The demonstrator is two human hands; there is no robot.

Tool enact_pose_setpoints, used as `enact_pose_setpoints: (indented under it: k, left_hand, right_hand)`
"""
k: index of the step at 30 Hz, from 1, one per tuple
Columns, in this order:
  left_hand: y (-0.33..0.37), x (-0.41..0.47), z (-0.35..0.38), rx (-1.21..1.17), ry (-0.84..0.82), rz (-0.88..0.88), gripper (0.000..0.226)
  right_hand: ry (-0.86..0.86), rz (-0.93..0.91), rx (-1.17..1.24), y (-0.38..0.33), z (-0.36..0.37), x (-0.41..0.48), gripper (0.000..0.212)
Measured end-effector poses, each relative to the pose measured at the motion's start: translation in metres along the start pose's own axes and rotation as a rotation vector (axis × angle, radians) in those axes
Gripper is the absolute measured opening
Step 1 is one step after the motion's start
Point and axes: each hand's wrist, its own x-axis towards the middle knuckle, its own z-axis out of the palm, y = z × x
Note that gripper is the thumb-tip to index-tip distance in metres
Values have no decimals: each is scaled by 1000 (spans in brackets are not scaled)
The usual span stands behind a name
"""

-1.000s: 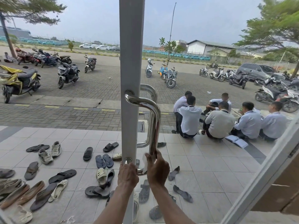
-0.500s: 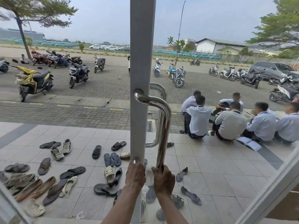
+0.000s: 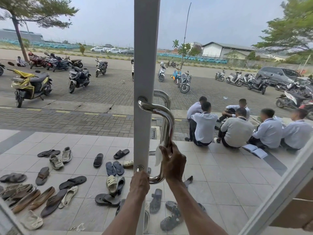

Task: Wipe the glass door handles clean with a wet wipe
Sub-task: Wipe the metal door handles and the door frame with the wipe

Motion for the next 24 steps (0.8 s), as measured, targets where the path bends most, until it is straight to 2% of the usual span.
enact_pose_setpoints:
  k: [6, 9, 12, 17, 20, 24]
  left_hand:
    - [6, 0, -5, 13, -102, -1, 23]
    - [7, 0, -7, 41, -132, 12, 26]
    - [7, 1, -4, 51, -136, -1, 25]
    - [7, -1, 0, 47, -121, 25, 24]
    - [7, -3, 1, 50, -119, 39, 25]
    - [5, -2, 2, 37, -143, 16, 20]
  right_hand:
    - [72, -83, 14, -35, -13, 35, 25]
    - [90, -123, 1, -52, -15, 55, 32]
    - [0, -214, -76, -67, -19, 74, 38]
    - [-133, -359, -218, -72, -33, 90, 35]
    - [-155, -416, -273, -81, -33, 96, 40]
    - [-166, -467, -312, -89, -32, 102, 35]
